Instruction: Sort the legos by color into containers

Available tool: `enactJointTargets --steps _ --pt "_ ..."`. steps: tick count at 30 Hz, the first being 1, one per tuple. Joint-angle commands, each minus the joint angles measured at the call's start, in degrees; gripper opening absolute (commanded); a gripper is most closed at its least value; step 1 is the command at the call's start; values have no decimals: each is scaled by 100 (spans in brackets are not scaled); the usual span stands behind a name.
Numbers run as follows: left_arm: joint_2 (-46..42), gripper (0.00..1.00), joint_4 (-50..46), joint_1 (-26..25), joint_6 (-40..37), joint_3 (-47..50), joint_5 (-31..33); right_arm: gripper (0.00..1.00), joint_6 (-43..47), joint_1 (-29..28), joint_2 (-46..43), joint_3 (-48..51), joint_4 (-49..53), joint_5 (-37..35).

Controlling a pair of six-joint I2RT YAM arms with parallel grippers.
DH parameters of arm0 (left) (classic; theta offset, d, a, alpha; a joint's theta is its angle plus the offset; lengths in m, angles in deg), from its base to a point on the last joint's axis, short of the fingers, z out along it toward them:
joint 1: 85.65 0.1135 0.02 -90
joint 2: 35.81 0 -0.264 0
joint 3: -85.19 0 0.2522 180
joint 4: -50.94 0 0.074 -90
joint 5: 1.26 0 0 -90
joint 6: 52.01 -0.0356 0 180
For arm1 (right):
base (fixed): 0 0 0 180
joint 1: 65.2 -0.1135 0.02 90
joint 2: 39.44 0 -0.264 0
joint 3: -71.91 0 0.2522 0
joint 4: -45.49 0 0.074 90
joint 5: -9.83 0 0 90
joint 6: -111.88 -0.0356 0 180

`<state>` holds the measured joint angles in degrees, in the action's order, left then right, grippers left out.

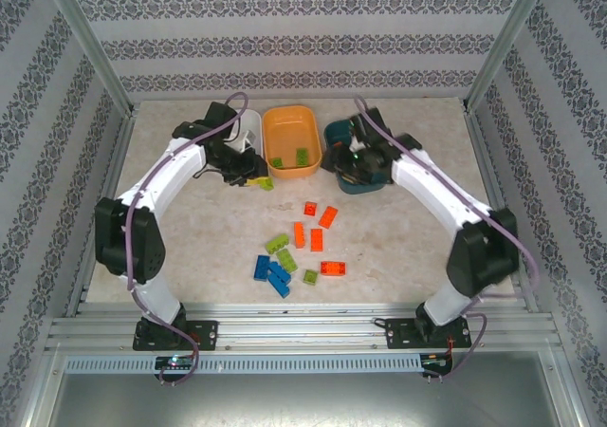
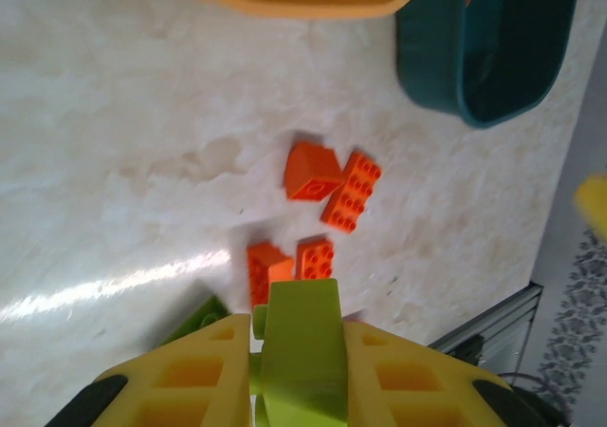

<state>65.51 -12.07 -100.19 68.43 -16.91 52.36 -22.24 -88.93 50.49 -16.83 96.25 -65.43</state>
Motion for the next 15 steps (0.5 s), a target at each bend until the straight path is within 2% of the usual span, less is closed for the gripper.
enactJointTargets --steps 1,5,9,12,15 --pt "386 24 860 47 827 -288 -308 62 -228 -3 -727 1017 -332 -43" --pt "785 24 2364 25 2096 -362 -501 63 -404 -5 -1595 2153 -527 -36" --pt "1287 24 3600 17 3187 -520 -373 63 -636 -38 -2248 2918 -540 -63" --pt "1795 24 3720 20 3606 -941 -139 63 -789 -82 -2642 3258 -540 -137" --pt "2400 26 3415 10 3807 -1645 -9 64 -844 -97 -2973 3423 -495 -235"
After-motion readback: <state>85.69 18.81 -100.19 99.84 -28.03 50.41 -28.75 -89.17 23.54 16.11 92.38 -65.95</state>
